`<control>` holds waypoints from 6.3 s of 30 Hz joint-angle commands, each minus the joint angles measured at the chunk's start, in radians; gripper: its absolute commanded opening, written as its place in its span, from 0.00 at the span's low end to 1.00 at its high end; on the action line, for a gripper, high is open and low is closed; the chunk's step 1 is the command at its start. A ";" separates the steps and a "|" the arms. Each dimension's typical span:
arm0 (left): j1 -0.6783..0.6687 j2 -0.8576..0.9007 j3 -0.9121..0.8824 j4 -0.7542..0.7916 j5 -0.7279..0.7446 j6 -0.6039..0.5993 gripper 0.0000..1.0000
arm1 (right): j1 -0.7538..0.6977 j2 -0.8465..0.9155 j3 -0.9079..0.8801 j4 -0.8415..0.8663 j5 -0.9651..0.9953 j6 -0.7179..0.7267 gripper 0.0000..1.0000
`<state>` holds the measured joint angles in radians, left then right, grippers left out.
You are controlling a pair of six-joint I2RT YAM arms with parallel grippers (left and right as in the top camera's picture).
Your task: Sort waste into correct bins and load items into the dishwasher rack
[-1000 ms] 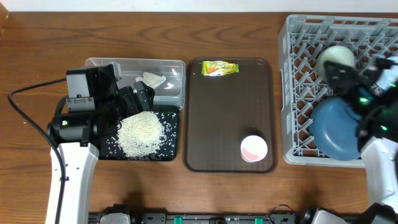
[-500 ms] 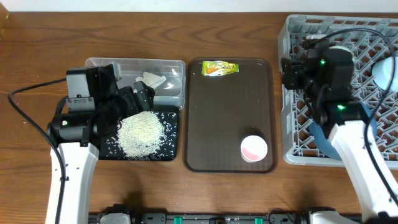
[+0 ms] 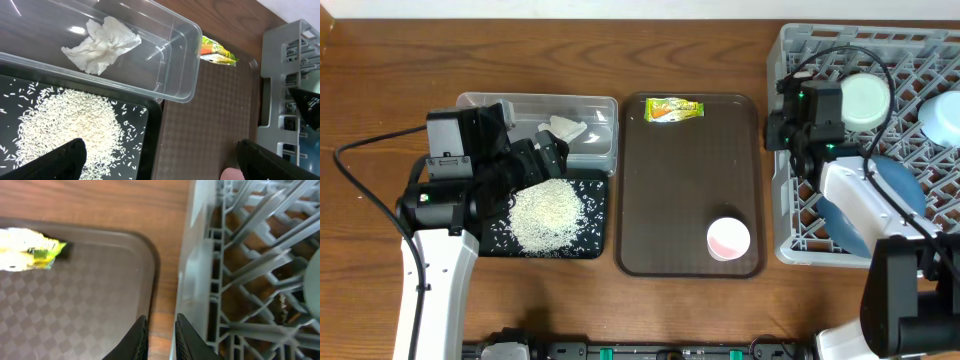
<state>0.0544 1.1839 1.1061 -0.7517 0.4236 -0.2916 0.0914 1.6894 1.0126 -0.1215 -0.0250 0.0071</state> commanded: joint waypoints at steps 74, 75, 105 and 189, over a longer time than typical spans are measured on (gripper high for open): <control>0.001 0.006 0.011 0.000 0.010 0.002 0.98 | 0.380 -0.338 0.055 -0.233 -0.133 -0.039 0.53; 0.001 0.006 0.011 0.001 0.010 0.002 0.98 | 0.399 -0.333 0.055 -0.232 -0.127 -0.039 0.55; -0.095 0.055 0.011 0.367 0.134 -0.093 0.98 | 0.268 -0.313 0.055 -0.445 0.265 0.185 0.99; -0.596 1.066 0.293 0.948 -0.391 0.292 0.85 | 0.084 -0.313 0.053 -0.519 0.200 0.262 0.99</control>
<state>-0.5449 2.2375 1.3865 0.2039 0.0696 -0.0170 0.1825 1.3739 1.0569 -0.6392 0.1749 0.2562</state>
